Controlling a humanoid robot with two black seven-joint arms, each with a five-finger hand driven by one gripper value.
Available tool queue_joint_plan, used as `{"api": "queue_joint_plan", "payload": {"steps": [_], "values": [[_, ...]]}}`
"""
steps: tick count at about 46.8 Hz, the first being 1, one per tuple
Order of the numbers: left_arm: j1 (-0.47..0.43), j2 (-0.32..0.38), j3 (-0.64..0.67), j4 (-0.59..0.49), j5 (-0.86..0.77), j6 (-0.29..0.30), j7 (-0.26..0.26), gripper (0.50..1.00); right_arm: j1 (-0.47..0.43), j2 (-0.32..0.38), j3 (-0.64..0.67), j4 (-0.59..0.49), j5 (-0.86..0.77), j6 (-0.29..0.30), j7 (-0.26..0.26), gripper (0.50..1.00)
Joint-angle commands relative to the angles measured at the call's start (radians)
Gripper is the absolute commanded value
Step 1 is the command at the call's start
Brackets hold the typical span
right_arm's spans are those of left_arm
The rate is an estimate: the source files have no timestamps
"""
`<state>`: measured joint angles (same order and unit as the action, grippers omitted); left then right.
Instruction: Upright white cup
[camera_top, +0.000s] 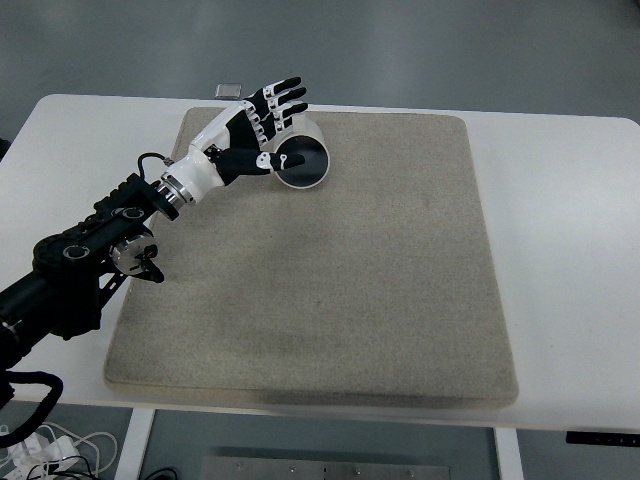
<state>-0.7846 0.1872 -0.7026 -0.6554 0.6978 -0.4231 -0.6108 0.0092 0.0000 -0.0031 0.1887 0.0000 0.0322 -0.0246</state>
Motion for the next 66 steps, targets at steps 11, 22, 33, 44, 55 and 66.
{"api": "queue_joint_plan", "payload": {"steps": [11, 22, 33, 44, 55, 66], "values": [[0.004, -0.003, 0.0, -0.021, 0.0, 0.001, 0.0, 0.992, 0.0, 0.0, 0.0, 0.0, 0.0, 0.0, 0.0, 0.952], [0.004, -0.005, 0.0, -0.026, 0.0, 0.001, 0.0, 0.992, 0.0, 0.0, 0.0, 0.0, 0.0, 0.0, 0.0, 0.952], [0.001, -0.006, 0.0, -0.026, 0.0, 0.001, 0.0, 0.992, 0.0, 0.0, 0.0, 0.0, 0.0, 0.0, 0.0, 0.952], [-0.013, -0.009, -0.001, -0.024, -0.001, 0.004, 0.0, 0.992, 0.0, 0.0, 0.0, 0.0, 0.0, 0.0, 0.0, 0.952], [-0.018, -0.012, -0.001, -0.024, -0.018, 0.012, 0.0, 0.992, 0.0, 0.0, 0.0, 0.0, 0.0, 0.0, 0.0, 0.952], [-0.012, -0.012, -0.001, -0.024, -0.032, 0.013, 0.0, 0.992, 0.0, 0.0, 0.005, 0.0, 0.0, 0.0, 0.0, 0.952]]}}
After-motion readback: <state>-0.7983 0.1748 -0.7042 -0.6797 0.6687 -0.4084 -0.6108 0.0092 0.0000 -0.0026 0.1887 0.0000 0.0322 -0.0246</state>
